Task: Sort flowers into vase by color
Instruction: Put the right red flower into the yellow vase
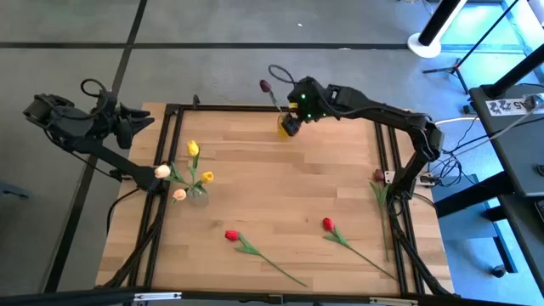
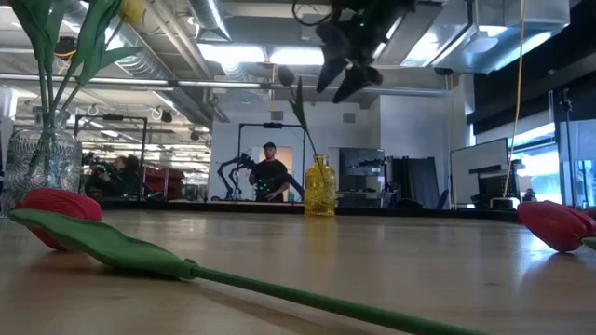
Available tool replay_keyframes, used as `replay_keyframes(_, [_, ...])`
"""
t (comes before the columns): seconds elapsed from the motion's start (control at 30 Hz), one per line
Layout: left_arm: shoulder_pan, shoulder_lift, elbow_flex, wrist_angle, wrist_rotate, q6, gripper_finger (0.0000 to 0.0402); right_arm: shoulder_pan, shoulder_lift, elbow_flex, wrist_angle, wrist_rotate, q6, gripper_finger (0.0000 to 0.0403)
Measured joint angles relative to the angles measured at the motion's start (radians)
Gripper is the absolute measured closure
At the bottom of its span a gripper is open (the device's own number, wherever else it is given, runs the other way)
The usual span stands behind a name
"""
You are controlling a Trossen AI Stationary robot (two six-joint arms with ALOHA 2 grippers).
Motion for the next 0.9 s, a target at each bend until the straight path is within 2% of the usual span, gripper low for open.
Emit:
replay_keyframes(0.2, [0.000,0.000,0.000,-0.009,0.076,0.004,0.0223,0.091,0.000,0.004,-0.190,-0.011,0.077,0.0127])
replay_keyframes(0.4, [0.000,0.000,0.000,-0.010,0.088,0.026,0.0223,0.228,0.000,-0.024,-0.359,-0.011,0.175,0.0127])
replay_keyframes(0.57, [0.000,0.000,0.000,-0.010,0.092,0.045,0.0223,0.373,0.000,-0.090,-0.414,-0.014,0.231,0.0127])
replay_keyframes(0.73, [0.000,0.000,0.000,-0.010,0.092,0.073,0.0223,0.536,0.006,-0.238,-0.406,-0.163,0.319,0.0127])
replay_keyframes(0.9, [0.000,0.000,0.000,-0.010,0.089,0.084,0.0223,0.708,0.006,-0.397,-0.359,-0.319,0.541,0.0127])
